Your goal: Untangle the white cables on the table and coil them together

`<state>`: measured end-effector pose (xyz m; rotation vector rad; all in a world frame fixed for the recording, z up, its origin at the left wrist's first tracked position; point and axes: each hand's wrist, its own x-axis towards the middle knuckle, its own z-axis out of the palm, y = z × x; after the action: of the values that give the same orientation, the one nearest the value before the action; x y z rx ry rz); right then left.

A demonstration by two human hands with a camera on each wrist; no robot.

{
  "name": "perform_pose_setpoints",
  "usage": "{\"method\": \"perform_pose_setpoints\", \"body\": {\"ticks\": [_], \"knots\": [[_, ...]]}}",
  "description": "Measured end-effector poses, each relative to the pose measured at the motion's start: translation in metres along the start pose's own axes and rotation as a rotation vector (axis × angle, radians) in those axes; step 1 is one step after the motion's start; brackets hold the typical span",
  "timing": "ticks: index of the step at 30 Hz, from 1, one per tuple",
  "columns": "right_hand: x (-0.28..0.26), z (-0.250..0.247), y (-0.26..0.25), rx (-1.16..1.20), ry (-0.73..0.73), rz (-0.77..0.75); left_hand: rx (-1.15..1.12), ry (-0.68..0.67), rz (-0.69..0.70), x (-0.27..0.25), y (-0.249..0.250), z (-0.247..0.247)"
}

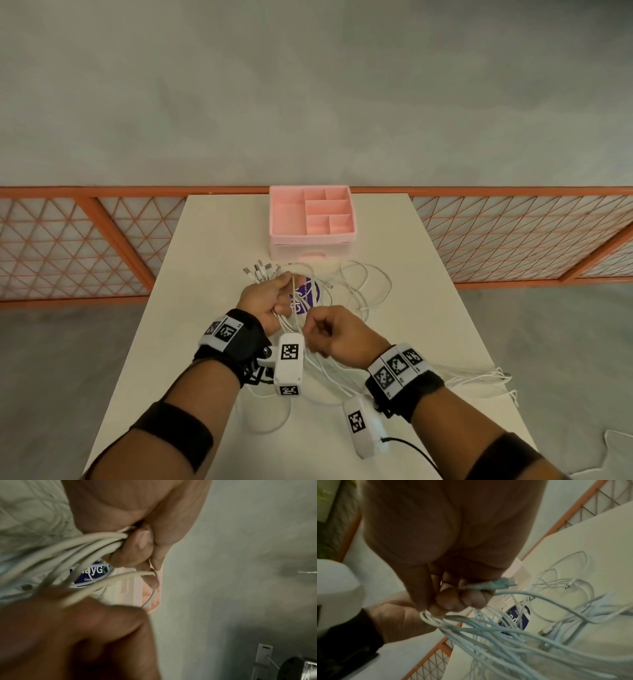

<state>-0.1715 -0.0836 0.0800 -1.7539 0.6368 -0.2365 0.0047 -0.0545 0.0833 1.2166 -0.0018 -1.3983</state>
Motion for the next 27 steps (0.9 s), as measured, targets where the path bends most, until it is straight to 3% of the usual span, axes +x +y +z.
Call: {"method": "perform_pose_setpoints", "body": {"ticks": [4,7,9,13,17,20,27], "knots": [[-0.012,-0.01,0.005,-0.096,-0.268,0.133,-0.005,0.03,0.01,0.001,0.003,-0.003],[-0.012,-0.016,0.003,-0.177,-0.37,0.242,0.028,0.077,0.067,0.0,-0.001,-0.003],[-0.006,-0.017,-0.003,-0.115,-0.315,0.275,0.07,0.092,0.113,0.0,-0.004,-0.002],[0.016,-0.012,-0.017,0.312,0.012,0.307,0.181,0.108,0.181,-0.002,-0.013,0.002],[0.028,-0.004,-0.018,0.131,0.168,0.223,0.23,0.122,0.211,-0.005,-0.017,0.003],[0.027,0.001,-0.019,0.12,0.225,0.142,0.207,0.122,0.187,-0.004,-0.015,-0.002],[-0.007,-0.01,-0.032,0.04,-0.164,0.002,-0.061,0.122,0.047,0.009,0.01,-0.025]]}}
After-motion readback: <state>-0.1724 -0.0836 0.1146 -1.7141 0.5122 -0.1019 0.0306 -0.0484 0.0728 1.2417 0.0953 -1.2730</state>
